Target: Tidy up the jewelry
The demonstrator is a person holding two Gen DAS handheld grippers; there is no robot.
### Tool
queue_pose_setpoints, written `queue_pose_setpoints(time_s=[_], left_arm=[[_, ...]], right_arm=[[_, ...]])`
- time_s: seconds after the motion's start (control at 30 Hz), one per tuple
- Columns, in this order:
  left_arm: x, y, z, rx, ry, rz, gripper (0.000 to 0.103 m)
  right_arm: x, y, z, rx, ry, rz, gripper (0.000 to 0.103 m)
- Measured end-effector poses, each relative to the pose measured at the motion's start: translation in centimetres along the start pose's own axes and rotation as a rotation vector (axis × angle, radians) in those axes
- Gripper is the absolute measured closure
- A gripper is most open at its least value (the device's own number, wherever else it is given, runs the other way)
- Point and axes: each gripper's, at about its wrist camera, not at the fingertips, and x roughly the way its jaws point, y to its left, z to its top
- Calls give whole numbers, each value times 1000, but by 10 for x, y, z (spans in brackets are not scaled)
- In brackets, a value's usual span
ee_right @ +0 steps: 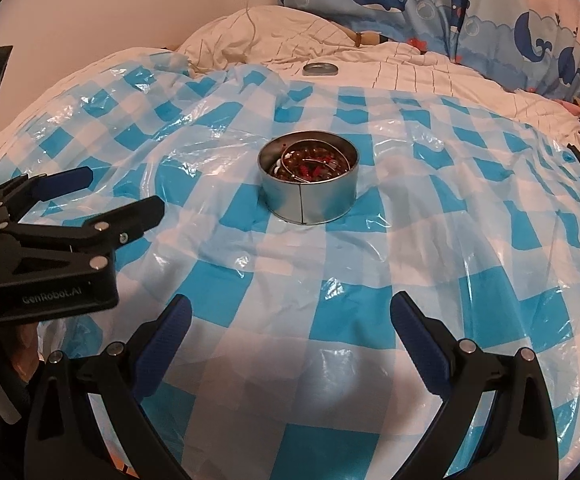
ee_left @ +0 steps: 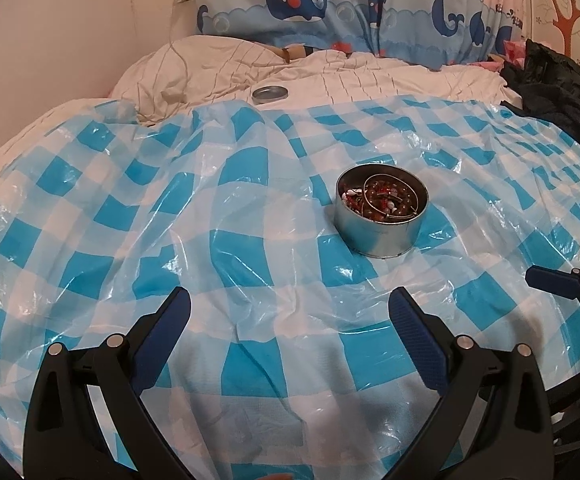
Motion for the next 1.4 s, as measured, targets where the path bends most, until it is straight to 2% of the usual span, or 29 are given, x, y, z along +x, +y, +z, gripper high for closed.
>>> queue_pose_setpoints(time_s=[1.4], left_arm=[[2, -2, 3, 5, 3, 22, 8]], right_arm=[[14, -3, 8, 42, 7, -4, 8]])
